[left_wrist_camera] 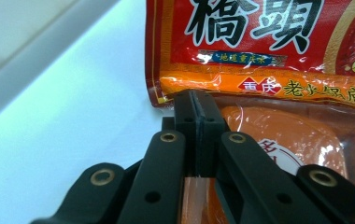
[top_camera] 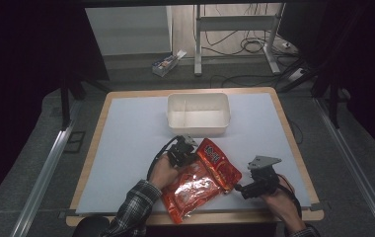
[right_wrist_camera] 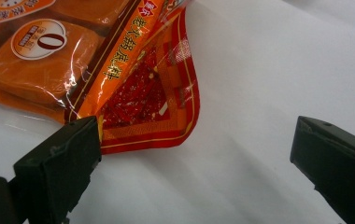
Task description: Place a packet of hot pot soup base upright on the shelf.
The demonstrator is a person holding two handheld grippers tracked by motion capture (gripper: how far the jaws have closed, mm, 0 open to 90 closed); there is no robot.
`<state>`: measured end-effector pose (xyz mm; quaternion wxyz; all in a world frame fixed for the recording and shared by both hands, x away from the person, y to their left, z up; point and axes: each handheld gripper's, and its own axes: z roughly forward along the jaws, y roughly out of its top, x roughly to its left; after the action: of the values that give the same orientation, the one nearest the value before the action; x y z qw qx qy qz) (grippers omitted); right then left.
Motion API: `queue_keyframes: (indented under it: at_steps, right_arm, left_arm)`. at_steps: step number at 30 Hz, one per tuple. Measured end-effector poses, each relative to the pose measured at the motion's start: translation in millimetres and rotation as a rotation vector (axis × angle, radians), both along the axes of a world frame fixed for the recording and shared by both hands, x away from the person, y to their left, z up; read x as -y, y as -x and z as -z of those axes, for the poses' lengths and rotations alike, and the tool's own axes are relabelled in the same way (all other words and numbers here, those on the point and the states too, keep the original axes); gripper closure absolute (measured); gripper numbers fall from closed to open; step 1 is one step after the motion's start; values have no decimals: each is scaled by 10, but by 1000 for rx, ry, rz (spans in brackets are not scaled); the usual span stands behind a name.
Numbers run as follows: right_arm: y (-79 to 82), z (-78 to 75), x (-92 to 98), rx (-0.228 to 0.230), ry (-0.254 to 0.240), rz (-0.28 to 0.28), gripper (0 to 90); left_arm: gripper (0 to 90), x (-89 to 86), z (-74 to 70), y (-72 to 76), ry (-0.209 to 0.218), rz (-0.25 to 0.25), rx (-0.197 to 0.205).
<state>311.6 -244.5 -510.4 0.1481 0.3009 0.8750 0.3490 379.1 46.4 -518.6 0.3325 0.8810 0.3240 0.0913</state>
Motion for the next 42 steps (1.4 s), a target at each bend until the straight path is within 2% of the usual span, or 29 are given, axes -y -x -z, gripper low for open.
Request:
queue_keyframes:
  at_steps: [2, 4, 10, 13, 16, 19, 21, 24, 27, 28, 29, 31, 32, 33, 37, 39, 42]
  right_arm:
    - [-1, -6, 7, 1, -9, 2, 18]
    - [-5, -10, 13, -3, -19, 10, 15]
    - [-23, -26, 12, -14, -55, 29, 8]
    - [-36, -41, -4, -14, -61, 37, 8]
    - [-43, -58, -35, -13, -71, 40, 8]
    - [-45, -90, -74, -5, -107, 22, 8]
    - [-36, -115, -109, -6, -142, 2, 7]
    - [-15, -132, -182, 13, -114, -6, 10]
    - [-35, -121, -238, -2, -86, 7, 56]
    - [-35, -121, -238, -2, -86, 7, 56]
    - [-63, -117, -260, -20, -76, 17, 83]
    - [-93, -120, -272, -48, -87, 16, 101]
    - [-93, -120, -272, -48, -87, 16, 101]
    - [-124, -122, -286, -62, -95, 23, 135]
    - [-185, -97, -326, -90, -86, 19, 170]
    - [-220, -70, -361, -98, -80, 21, 203]
    - [-263, -45, -402, -113, -74, 17, 242]
  left_arm:
    - [894, -51, -24, 12, 33, -9, 6]
    - [831, -96, -59, 44, 67, -9, 13]
    - [670, -224, -140, 210, 84, 2, 74]
    - [555, -293, -144, 309, 76, 3, 93]
    - [393, -382, -150, 440, 75, -9, 114]
    - [261, -485, -182, 572, 92, -32, 124]
    - [158, -560, -201, 657, 112, -39, 118]
    - [65, -674, -226, 794, 125, -47, 128]
    - [35, -794, -238, 919, 145, -62, 140]
    - [29, -794, -238, 919, 145, -62, 140]
    - [29, -873, -227, 998, 140, -74, 147]
    - [21, -946, -201, 1072, 107, -92, 167]
    - [18, -946, -201, 1072, 107, -92, 167]
    - [18, -1015, -163, 1143, 87, -104, 182]
    - [12, -1104, -107, 1270, 45, -126, 203]
    - [10, -1132, -88, 1311, 18, -140, 213]
    - [9, -1166, -67, 1335, 0, -153, 218]
